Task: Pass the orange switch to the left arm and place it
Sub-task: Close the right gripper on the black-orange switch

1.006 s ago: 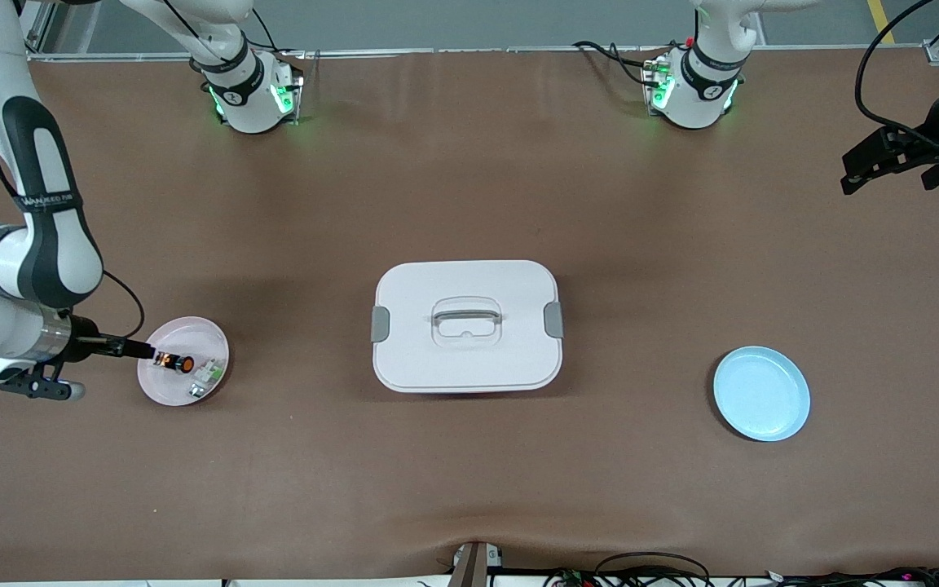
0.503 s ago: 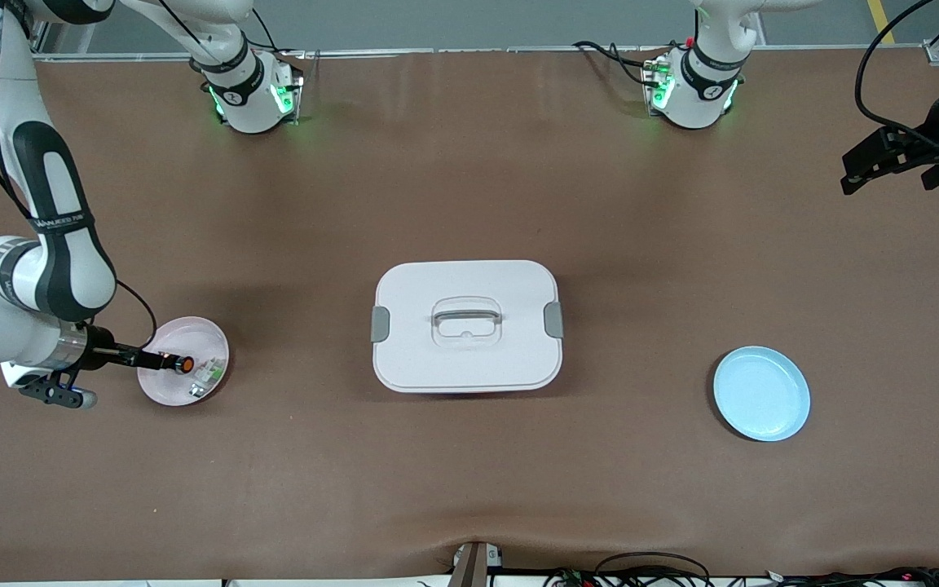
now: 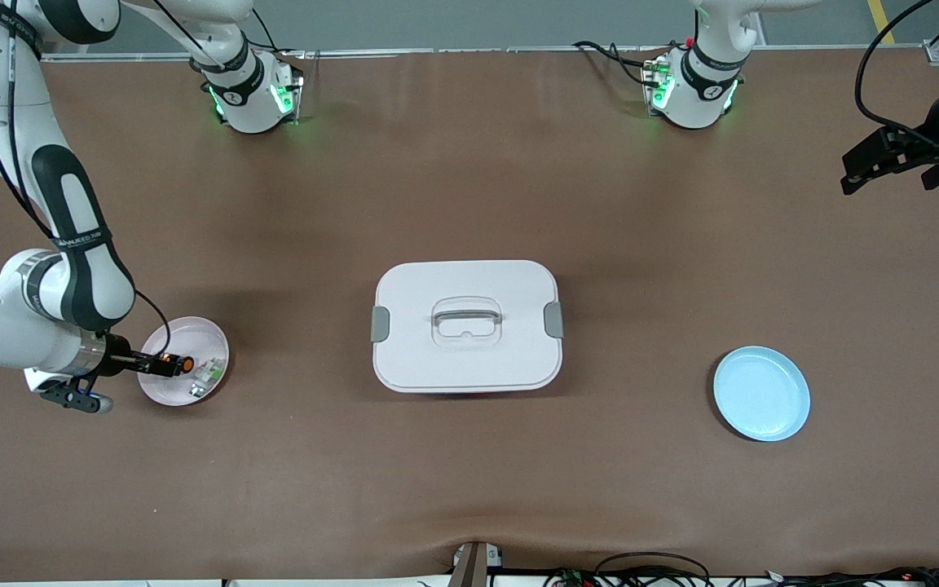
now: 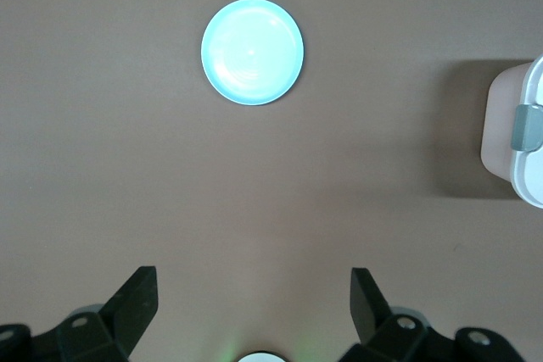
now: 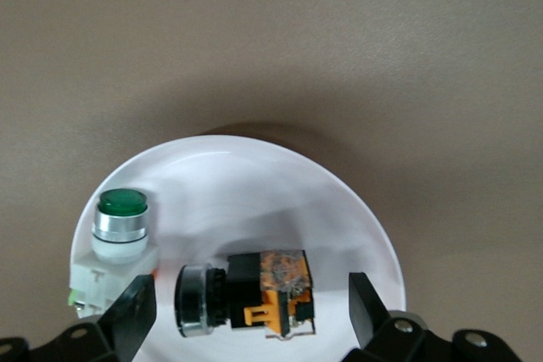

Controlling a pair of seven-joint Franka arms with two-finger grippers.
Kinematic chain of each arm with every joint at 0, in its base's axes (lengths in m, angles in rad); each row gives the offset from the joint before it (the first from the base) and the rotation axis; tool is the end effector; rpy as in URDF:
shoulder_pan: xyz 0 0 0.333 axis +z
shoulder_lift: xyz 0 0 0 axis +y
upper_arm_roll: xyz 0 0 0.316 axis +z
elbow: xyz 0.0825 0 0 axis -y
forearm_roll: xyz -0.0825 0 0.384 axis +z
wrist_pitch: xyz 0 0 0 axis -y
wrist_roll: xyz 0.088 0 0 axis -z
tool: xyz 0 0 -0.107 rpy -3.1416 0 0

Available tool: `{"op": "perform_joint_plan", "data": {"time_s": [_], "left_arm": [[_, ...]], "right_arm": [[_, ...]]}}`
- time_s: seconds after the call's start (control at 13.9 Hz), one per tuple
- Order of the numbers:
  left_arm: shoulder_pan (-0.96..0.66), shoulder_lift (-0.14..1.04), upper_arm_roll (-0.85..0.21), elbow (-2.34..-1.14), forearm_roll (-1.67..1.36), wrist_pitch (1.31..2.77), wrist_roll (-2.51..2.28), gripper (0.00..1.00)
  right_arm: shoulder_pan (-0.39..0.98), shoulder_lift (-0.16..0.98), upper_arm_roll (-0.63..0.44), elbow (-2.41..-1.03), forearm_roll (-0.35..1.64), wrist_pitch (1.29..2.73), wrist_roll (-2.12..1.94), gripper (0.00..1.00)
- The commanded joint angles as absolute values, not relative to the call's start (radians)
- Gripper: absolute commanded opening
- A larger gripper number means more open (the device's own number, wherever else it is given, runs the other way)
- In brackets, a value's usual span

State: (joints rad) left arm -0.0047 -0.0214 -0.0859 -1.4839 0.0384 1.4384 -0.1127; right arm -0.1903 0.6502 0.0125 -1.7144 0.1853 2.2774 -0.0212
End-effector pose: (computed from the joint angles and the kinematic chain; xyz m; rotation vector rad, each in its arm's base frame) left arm 0.5321 -0.0444 0.6652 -3.0990 -0.0415 0.0310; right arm 0.6539 -0.1137 0.2047 -2.9581 0.4252 0.1086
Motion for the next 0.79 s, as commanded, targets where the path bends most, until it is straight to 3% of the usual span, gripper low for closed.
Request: {"op": "perform_joint_plan", "data": {"time_s": [0.0, 0.72], "left_arm": [[-0.003, -0.017, -0.086, -1.47, 0.044, 1.42, -0.09, 1.0], [-0.003, -0.014, -0.086, -1.47, 0.043, 1.422, -0.094, 1.0]], "right_arm": [[-0.192, 0.649, 0.021, -1.73, 0.212, 2.304, -0.009, 1.0], [-0.167, 0.66, 0.011, -1.784, 0.198, 2.327, -0.025, 1.0]]}}
